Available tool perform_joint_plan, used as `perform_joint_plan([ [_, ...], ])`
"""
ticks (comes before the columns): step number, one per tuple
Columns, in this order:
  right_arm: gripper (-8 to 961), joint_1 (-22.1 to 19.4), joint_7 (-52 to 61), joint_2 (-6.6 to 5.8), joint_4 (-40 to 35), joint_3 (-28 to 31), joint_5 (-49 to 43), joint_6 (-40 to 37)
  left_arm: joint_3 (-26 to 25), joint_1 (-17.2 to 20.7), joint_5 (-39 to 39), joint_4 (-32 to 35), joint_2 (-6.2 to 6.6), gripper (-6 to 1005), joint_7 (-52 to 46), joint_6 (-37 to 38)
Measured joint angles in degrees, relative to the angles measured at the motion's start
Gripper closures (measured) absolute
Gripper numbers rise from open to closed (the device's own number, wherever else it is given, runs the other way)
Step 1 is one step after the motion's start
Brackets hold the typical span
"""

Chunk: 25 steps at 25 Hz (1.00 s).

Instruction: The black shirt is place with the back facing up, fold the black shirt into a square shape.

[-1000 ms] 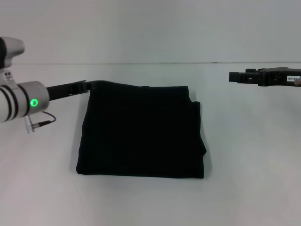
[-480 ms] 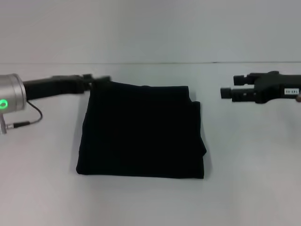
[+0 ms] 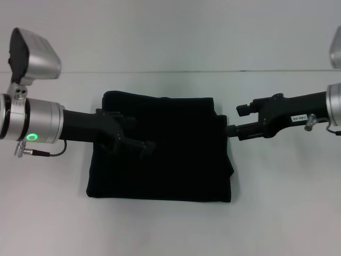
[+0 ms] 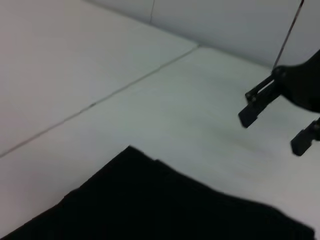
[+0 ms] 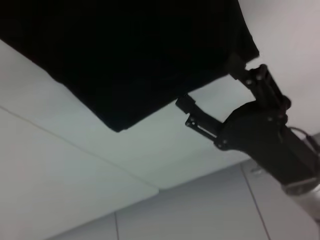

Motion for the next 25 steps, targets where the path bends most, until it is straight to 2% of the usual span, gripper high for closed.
perform_joint_plan([
  [9, 162, 0.7, -0.3, 0.56, 0.1, -2.0, 0.0, 2.5, 0.3, 0.1, 1.4, 1.9, -0.03, 56, 0.5, -0.7],
  [13, 162, 1.2, 0.1, 0.93, 0.4, -4.6, -0.1, 4.5, 0.2, 0.2, 1.5, 2.0, -0.03, 65, 0.8, -0.6],
  [18, 162, 2.0, 0.3, 1.67, 0.9, -6.1, -0.7, 6.7, 0.1, 0.4, 1.5, 2.0, -0.03, 69, 0.9, -0.8],
  [22, 162, 2.7, 0.3, 2.92, 0.9, -7.0, -1.9, 9.5, 0.0, 0.5, 1.5, 2.0, -0.03, 69, 1.0, -1.1],
  [25, 162, 3.0, 0.3, 3.3, 0.9, -7.0, -2.6, 9.9, 0.0, 0.5, 1.5, 2.0, -0.03, 69, 1.0, -1.1],
])
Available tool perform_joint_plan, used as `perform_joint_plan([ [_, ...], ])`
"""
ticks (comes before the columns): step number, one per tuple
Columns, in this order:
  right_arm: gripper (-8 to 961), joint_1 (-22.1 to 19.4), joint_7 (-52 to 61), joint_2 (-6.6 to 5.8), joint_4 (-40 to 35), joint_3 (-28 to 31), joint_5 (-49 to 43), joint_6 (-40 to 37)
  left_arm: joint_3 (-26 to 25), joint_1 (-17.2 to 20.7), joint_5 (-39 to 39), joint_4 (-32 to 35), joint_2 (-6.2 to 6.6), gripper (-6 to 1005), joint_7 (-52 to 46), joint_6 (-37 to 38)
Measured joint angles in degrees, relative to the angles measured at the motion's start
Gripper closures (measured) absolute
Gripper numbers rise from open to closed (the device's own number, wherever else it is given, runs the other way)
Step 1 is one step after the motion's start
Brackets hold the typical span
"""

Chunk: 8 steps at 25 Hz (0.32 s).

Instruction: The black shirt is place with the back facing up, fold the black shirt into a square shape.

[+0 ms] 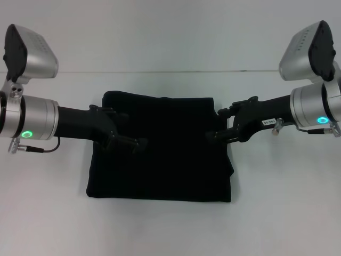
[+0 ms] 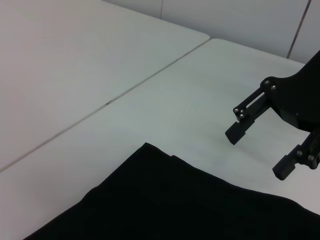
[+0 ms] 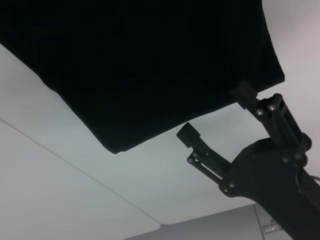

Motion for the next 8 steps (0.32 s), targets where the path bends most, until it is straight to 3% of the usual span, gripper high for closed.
perform_joint_plan([
  [8, 162, 0.1, 0.0, 0.16, -0.2, 0.3, -0.3, 0.0, -0.1, 0.1, 0.0, 0.1, 0.0, 69, 0.0, 0.0],
])
